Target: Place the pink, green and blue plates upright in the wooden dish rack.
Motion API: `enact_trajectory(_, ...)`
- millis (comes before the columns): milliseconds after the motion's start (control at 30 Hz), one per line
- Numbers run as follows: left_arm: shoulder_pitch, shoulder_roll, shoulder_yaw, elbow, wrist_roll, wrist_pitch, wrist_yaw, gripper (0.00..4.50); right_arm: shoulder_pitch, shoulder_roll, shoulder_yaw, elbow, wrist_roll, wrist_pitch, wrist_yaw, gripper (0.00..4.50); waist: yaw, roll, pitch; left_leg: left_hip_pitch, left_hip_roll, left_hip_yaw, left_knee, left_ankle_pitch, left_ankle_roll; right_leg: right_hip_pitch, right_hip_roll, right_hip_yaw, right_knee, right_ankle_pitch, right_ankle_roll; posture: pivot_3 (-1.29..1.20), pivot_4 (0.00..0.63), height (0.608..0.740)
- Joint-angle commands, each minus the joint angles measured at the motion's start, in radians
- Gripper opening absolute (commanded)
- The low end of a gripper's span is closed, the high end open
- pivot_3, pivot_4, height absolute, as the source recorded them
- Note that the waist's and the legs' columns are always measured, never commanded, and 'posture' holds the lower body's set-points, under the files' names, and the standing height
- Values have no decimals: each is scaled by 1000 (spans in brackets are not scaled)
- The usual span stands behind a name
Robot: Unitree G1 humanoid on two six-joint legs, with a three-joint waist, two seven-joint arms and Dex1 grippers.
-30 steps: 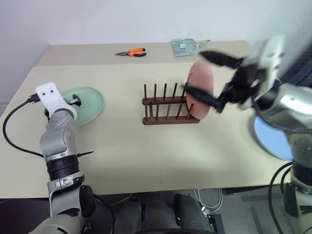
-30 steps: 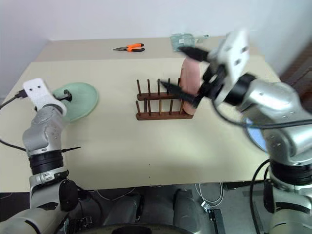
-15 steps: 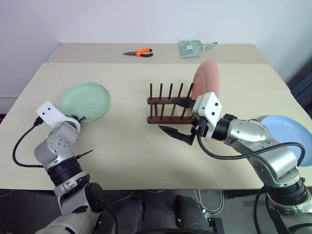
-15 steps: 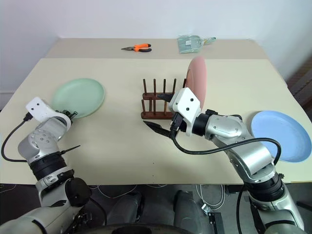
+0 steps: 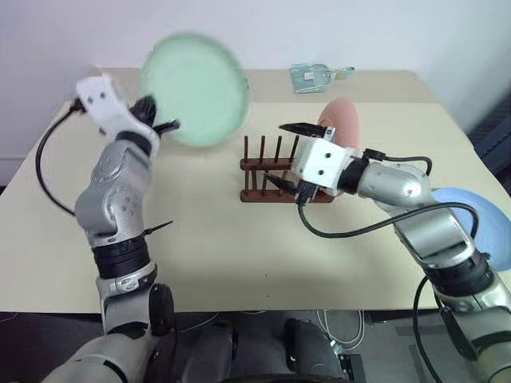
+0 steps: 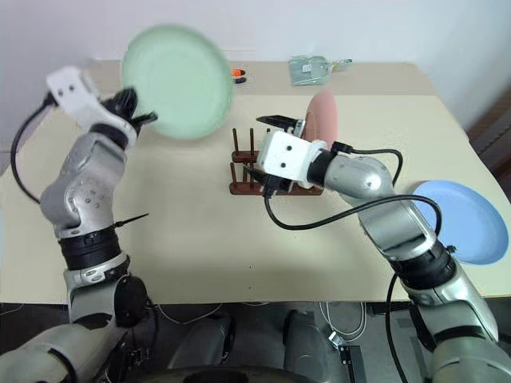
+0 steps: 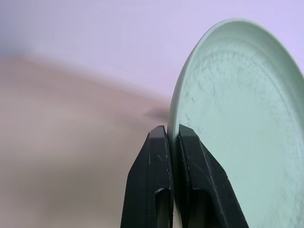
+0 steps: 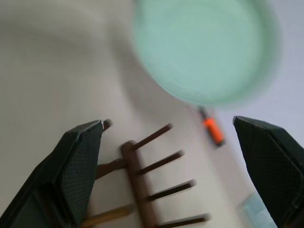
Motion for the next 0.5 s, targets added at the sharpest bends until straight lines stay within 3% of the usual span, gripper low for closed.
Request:
enact_trajectory(33, -41, -29, -38, -72, -47, 37, 3, 27, -85, 45, 30, 120, -128, -133, -33, 4500, -12, 0, 0, 0, 0, 0, 0, 0, 0, 0, 0, 0, 0, 0, 0, 0, 150, 740)
enact_trajectory(200, -48, -89, -29, -95, -108, 95, 44, 27, -157, 116, 40, 291, -223, -236, -69, 4500, -23, 0, 0, 0, 0, -1, -1, 1, 0, -1, 0, 0, 1, 1, -1, 0, 150, 740)
enact_trajectory(233, -45, -95, -31, -102, -113, 103, 49, 4, -159, 120, 39, 303, -233, -248, -63, 4245, -23, 0, 0, 0, 0, -1, -1, 1, 0, -1, 1, 0, 1, 1, -1, 0, 150, 740)
enact_trajectory(333, -33, -110, -25, -119, -134, 125, 69, 0, -147, 117, 33, 317, -256, -277, -45, 3196, -25, 0, 0, 0, 0, -1, -1, 1, -1, -1, 1, 0, 1, 1, -1, 0, 150, 740)
enact_trajectory(500, -21, -113, -20, -121, -161, 145, 75, 0, -112, 110, 11, 299, -279, -288, -38, 593, -33, 0, 0, 0, 0, -1, 0, 1, 0, 0, 1, 0, 1, 1, -1, 0, 150, 740)
